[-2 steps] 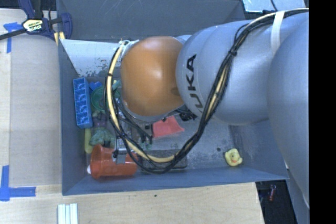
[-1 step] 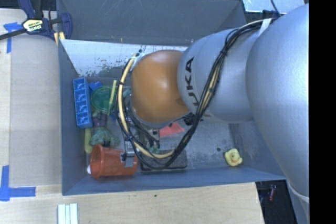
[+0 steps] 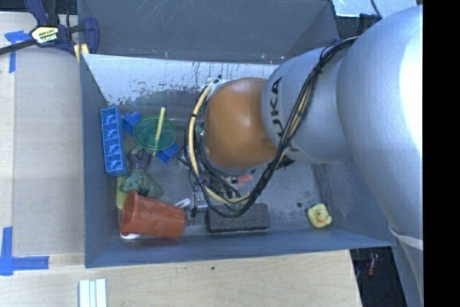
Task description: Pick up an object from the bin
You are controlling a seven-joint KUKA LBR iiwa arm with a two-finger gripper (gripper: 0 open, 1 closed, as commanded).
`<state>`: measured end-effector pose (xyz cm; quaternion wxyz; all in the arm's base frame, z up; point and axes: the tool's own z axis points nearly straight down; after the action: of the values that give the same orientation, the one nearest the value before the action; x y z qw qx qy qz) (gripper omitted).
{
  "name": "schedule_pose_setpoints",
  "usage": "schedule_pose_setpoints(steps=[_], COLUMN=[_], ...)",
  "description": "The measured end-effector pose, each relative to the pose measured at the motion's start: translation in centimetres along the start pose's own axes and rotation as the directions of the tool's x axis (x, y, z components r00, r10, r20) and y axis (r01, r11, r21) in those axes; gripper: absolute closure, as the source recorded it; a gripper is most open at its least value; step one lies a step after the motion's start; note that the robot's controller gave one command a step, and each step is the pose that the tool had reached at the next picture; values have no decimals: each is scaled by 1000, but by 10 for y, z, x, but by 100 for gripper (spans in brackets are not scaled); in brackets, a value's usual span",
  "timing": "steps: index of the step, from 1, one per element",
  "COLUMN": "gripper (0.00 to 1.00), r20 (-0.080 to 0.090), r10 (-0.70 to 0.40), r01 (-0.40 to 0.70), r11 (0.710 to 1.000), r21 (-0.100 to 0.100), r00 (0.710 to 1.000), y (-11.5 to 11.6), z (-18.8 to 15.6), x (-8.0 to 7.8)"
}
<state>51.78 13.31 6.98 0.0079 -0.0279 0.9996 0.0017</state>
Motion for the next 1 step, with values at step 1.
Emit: schedule_pose_setpoints(steps=[1], gripper=[0], r20=[-13], r10=[-122], r01=[122], r11=[993], r21=[-2], r00=[992], y=[-38], z=[-12], x=[29])
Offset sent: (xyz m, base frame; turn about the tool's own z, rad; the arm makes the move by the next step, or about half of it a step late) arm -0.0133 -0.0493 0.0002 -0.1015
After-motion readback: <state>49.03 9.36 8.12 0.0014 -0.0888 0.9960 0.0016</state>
